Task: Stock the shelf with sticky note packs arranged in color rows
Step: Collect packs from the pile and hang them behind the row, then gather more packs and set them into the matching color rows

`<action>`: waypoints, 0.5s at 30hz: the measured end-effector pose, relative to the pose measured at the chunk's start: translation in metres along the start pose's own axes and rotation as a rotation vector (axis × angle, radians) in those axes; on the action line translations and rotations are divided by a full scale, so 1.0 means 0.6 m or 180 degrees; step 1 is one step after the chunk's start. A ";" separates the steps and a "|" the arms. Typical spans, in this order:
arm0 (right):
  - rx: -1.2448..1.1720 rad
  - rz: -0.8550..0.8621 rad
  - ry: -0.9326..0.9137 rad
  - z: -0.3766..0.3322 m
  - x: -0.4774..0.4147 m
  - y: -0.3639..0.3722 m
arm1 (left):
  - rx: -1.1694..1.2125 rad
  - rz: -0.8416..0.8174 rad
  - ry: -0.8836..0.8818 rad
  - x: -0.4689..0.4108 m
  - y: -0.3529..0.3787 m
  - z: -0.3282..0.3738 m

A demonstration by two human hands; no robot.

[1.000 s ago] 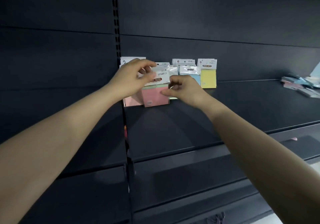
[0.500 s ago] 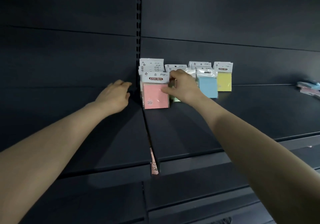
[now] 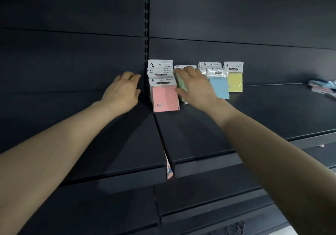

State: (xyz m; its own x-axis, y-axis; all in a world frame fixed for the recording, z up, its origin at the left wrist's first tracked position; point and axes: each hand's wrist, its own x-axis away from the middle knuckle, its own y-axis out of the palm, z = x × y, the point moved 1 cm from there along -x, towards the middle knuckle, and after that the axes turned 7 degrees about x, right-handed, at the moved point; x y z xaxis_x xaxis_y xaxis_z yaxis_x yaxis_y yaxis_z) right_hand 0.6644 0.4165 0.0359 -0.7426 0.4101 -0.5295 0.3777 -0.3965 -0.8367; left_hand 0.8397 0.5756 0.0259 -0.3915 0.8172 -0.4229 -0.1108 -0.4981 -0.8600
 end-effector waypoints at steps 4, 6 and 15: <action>0.0566 0.0065 -0.0035 0.032 0.027 -0.014 | -0.0185 0.0201 0.0433 -0.015 -0.017 0.034; 0.0730 0.0038 0.0023 0.058 0.049 -0.025 | -0.0240 0.0178 0.0594 -0.024 -0.017 0.058; 0.1106 0.0066 0.0483 0.222 0.173 -0.090 | -0.0198 0.0107 0.1258 -0.071 0.038 0.222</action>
State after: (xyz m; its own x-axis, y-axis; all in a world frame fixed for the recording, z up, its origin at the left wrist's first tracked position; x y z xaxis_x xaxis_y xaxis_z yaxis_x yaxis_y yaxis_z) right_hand 0.4932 0.3714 0.0448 -0.6367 0.5056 -0.5822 0.1624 -0.6502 -0.7422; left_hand 0.7323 0.4906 0.0625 -0.0111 0.8554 -0.5179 -0.0438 -0.5178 -0.8544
